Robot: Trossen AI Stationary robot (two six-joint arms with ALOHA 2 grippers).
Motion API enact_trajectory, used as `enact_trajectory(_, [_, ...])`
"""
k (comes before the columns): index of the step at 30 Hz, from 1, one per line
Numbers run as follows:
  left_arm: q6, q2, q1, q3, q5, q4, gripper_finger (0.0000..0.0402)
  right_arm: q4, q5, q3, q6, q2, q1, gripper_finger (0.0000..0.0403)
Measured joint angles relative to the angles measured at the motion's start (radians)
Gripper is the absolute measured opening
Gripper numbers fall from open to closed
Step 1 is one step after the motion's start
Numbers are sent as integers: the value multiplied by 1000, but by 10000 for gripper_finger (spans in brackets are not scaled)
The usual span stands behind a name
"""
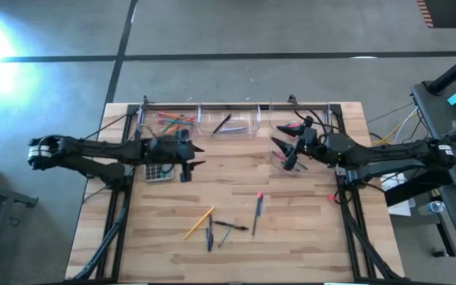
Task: Sort crayons/erasers/pens/pencils in bins
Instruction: Put the yellow pencil into the top left transparent bin
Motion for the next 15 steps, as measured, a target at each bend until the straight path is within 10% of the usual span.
enact_trajectory(15, [69,-7,37,-45,77,220,173,-22,-60,0,55,63,-4,201])
